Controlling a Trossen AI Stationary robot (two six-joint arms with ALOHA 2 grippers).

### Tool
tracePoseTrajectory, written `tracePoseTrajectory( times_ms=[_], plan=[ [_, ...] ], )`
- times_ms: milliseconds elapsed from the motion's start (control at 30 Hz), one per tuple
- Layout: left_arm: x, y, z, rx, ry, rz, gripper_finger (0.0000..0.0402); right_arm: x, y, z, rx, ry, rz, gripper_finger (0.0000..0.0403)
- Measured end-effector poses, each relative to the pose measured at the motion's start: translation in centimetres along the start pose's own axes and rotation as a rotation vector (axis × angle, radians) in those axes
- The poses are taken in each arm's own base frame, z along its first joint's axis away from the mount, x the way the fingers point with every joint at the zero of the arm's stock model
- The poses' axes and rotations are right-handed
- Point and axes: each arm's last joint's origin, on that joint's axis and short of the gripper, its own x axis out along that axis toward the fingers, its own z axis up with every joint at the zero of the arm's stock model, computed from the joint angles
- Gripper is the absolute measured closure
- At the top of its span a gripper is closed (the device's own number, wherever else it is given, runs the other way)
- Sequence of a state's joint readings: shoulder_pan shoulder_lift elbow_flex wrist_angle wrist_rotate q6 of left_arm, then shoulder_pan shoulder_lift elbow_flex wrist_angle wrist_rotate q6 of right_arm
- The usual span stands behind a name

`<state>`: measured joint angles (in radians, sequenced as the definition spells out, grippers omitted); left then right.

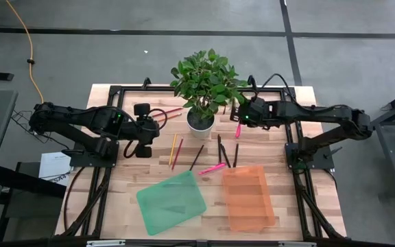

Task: Sort pens & pencils
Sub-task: Put the top right pink pen into the green bin

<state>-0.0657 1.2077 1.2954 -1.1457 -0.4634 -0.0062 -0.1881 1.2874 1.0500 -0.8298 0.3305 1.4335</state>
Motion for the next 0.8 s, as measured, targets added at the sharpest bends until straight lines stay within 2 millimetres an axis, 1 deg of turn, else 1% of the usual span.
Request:
tracePoseTrajectory(
  times_ms=[167, 333, 600, 800],
  plan=[
    [0.0, -0.2, 0.5, -0.06, -0.05, -0.09, 0.0268, -0.9, 0.5, -1.3, -0.083, 0.021, 0.072, 0.0371],
    [-0.1, -0.5, 1.1, -0.147, -0.1, -0.205, 0.0268, -1.9, 1.3, -2.6, -0.152, 0.047, 0.186, 0.0371],
    [-0.4, -0.9, 2.3, -0.268, -0.193, -0.379, 0.0268, -4.4, 2.4, -5.3, -0.254, 0.11, 0.406, 0.0371],
    [-1.3, -2.4, 3.4, -0.299, -0.289, -0.456, 0.0268, -6.0, 2.8, -7.6, -0.323, 0.157, 0.527, 0.0371]
  ],
)
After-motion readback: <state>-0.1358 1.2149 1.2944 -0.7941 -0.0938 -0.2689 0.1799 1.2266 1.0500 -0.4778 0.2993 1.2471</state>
